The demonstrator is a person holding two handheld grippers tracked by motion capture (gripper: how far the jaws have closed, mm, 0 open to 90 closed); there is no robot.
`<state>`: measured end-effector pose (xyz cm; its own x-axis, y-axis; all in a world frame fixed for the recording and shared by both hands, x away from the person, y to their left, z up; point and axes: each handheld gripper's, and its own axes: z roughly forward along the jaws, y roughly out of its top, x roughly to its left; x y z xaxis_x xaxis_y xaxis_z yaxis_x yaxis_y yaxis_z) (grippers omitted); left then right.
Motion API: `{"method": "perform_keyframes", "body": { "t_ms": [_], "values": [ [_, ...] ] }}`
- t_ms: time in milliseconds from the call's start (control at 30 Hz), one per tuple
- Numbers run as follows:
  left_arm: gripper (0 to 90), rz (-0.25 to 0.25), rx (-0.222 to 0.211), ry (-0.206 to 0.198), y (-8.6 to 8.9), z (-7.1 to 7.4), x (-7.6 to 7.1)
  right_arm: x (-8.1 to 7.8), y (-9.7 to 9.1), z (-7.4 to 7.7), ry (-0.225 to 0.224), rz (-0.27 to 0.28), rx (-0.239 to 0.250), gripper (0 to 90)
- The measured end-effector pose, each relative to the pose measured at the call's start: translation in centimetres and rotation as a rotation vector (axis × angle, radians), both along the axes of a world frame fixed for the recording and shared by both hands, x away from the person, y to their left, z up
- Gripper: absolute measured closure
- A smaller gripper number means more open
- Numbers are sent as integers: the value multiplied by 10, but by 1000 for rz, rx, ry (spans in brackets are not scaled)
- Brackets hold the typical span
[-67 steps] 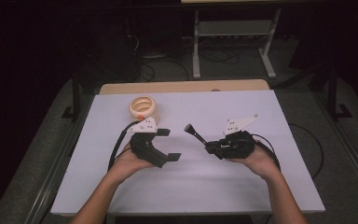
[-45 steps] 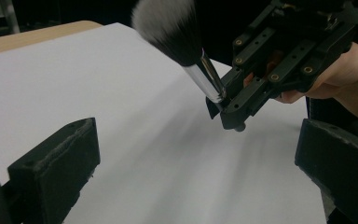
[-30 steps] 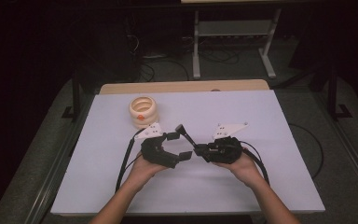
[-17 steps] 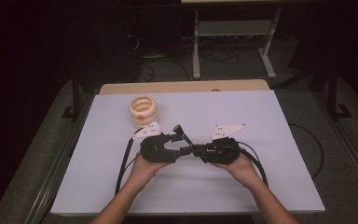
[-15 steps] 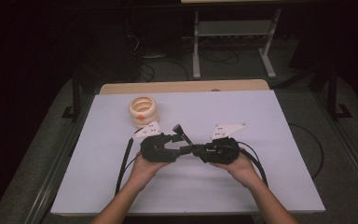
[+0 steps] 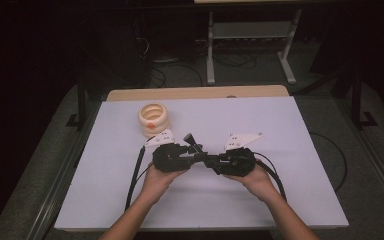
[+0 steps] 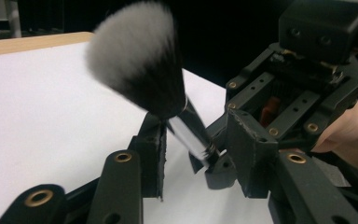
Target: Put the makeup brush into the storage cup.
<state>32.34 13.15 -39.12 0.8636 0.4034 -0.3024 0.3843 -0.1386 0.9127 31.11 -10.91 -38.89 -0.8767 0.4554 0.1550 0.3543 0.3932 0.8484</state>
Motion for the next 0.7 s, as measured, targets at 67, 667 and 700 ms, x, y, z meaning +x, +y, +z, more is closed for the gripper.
{"method": "perform_keyframes", "body": {
  "t_ms": [67,667,700],
  "values": [
    [620,1,0,2,0,0,1,0,1,0,2,1,-1,783],
    [740,3,-19,10,-1,3,1,-2,7,-3,-1,-1,-4,783],
    [749,0,-20,9,-2,3,1,-2,8,-3,-3,-1,-9,783]
  ]
}}
